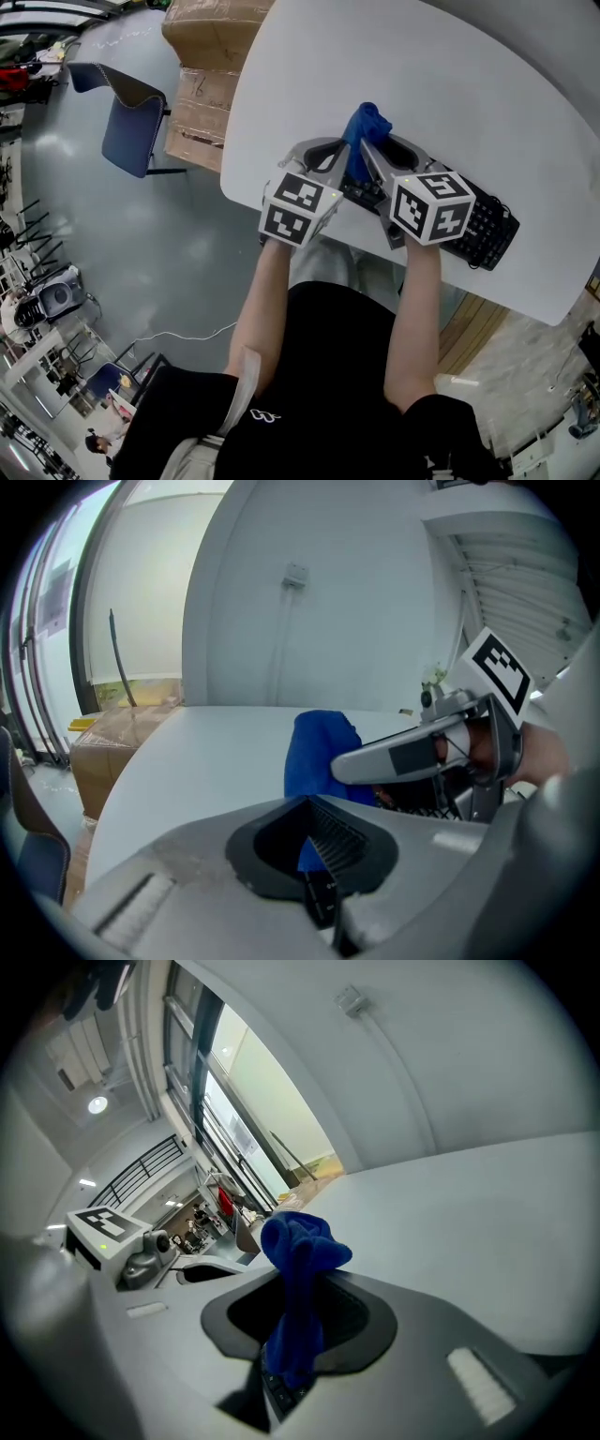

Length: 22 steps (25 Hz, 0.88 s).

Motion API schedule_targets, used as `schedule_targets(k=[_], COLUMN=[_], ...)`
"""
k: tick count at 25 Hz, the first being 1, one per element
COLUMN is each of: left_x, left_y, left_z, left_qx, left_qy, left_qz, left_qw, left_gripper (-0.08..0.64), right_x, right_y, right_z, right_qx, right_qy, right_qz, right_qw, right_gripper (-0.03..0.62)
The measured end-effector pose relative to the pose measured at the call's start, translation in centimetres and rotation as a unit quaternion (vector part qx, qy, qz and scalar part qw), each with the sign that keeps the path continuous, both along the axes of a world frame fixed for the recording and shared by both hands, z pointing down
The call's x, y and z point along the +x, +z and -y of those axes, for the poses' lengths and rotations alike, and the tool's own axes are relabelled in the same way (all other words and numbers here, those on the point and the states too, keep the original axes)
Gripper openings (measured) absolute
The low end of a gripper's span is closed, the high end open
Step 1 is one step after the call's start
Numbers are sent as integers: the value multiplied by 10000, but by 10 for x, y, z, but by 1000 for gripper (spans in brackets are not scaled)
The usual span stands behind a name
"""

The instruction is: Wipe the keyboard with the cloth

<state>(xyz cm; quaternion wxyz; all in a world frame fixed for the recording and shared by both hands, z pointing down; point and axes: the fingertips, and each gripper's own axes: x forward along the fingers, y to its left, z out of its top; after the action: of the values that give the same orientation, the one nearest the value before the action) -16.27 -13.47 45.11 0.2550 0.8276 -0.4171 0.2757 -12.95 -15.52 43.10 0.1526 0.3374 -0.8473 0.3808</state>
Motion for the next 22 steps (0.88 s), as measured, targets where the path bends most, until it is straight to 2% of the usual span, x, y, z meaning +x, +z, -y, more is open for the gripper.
schedule_targets(k=[11, 22], left_x=[4, 14], left_y=[29, 36], left_z=[-1, -3], left_qx=[-232, -274], left_qy=[194, 150], left_qz=[258, 421], left_qw=[9992, 9986], left_gripper=[-2, -2], right_x=[9, 24], right_y=[23, 33], right_z=[0, -8], right_qx=[-129, -150], right_qy=[297, 337], right_qz=[-31, -235], right_qw=[9995, 9990], right_gripper=[91, 92])
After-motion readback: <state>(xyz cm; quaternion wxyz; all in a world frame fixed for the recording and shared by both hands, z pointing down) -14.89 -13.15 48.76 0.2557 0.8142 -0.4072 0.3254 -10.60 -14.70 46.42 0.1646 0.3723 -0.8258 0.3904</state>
